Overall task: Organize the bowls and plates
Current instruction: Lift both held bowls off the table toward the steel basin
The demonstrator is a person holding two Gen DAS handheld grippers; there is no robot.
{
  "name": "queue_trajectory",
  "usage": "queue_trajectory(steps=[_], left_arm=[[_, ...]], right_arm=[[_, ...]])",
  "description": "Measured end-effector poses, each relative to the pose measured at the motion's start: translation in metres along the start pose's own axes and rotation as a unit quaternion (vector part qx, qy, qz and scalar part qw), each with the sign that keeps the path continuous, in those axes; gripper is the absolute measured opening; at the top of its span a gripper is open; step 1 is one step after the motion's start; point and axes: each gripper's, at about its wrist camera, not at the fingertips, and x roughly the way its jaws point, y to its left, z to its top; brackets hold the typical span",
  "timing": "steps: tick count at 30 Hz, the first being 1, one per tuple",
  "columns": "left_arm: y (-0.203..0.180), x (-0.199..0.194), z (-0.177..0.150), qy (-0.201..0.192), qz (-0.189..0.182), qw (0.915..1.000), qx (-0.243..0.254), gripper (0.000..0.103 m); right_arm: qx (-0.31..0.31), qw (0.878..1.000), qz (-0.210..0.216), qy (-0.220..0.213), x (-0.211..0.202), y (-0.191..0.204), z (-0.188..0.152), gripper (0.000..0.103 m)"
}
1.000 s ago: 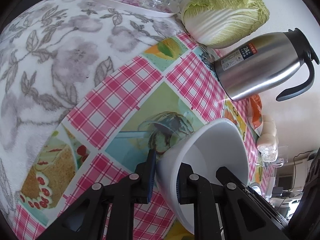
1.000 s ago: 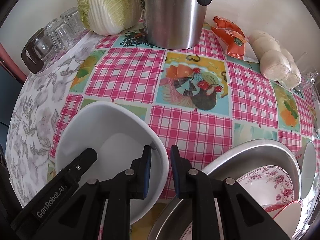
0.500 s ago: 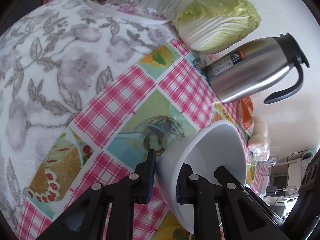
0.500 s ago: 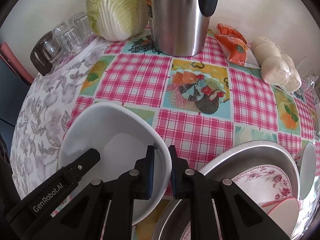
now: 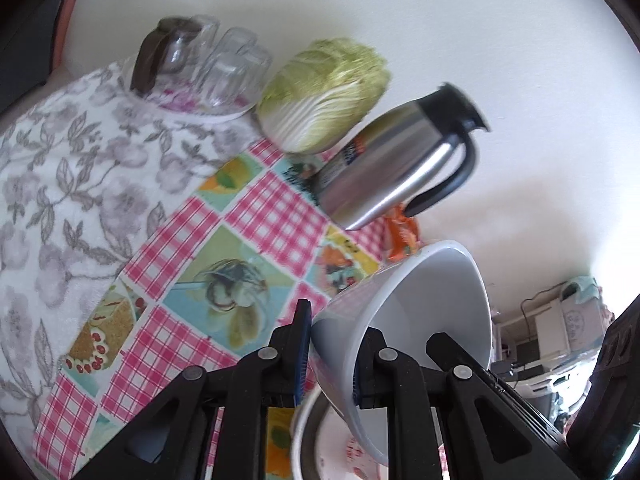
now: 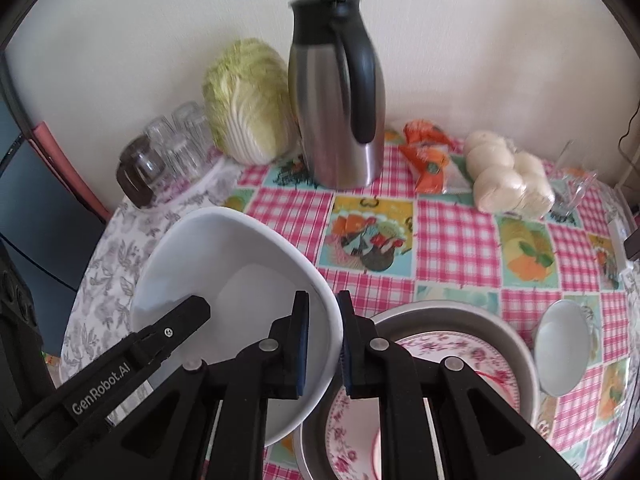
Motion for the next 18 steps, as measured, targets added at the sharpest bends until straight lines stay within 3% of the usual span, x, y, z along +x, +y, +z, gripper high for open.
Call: queue_trajectory(steps=[10, 18], left_arm=[[-0.063, -0.039, -0.012, -0.032, -0.017, 0.9962, 0.079, 0.018], [-0.11, -0.031, -0.035, -0.013, -0.025, 0.9911, 0.13, 0.019]], right_arm=[[0.045, 0.996, 0.039, -0.067, -0.063, -0.04, -0.016, 0.014], [0.111, 0.988, 0.03, -0.101, -0.09, -0.085, -0.039, 0.014]])
